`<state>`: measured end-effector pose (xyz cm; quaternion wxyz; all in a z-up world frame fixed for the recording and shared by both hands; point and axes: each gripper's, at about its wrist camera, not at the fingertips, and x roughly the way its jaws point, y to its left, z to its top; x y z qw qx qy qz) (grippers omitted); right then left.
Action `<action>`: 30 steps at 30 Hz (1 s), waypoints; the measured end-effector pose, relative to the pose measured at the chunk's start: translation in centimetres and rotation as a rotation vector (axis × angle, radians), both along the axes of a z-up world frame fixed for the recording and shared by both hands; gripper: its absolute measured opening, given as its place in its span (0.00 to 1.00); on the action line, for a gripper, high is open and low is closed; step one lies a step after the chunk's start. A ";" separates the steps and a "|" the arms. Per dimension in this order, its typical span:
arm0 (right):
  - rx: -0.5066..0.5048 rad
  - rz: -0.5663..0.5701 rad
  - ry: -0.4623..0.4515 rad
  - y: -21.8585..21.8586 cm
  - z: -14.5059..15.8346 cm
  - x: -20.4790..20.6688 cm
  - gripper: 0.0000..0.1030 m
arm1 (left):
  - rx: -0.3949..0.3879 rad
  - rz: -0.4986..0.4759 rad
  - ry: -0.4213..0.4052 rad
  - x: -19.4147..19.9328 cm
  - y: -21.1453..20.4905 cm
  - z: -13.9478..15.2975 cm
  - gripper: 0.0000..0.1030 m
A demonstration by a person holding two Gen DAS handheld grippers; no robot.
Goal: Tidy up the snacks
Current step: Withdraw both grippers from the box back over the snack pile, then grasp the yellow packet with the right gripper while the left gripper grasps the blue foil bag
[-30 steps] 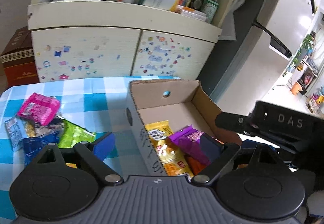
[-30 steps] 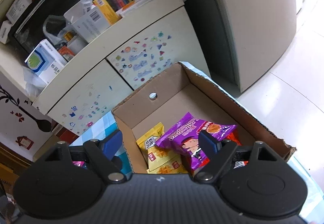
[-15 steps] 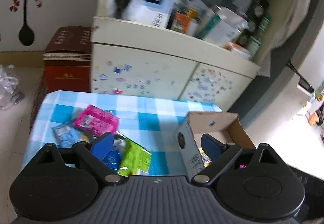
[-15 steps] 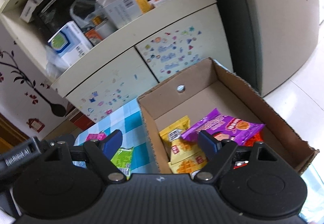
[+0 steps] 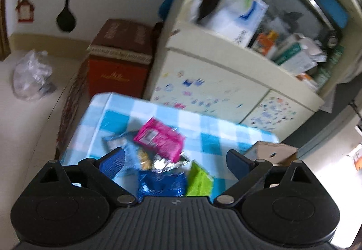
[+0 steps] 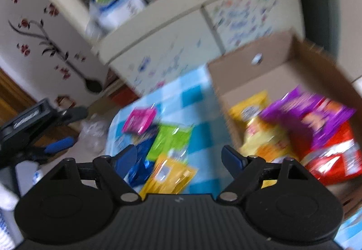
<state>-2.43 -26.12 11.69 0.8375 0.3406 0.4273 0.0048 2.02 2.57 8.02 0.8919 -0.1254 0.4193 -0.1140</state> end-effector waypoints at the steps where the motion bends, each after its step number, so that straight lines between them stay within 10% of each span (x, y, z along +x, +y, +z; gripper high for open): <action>1: 0.008 0.013 0.014 0.6 -0.4 0.2 0.80 | -0.004 0.004 0.019 0.1 0.3 -0.5 0.96; 19: -0.004 0.048 0.146 5.8 -6.3 3.6 0.80 | -0.003 0.022 0.203 2.1 0.0 -7.0 0.96; 30: -0.185 0.085 0.212 6.4 -6.6 3.0 0.50 | 0.070 0.020 0.229 3.1 -2.2 -9.4 0.96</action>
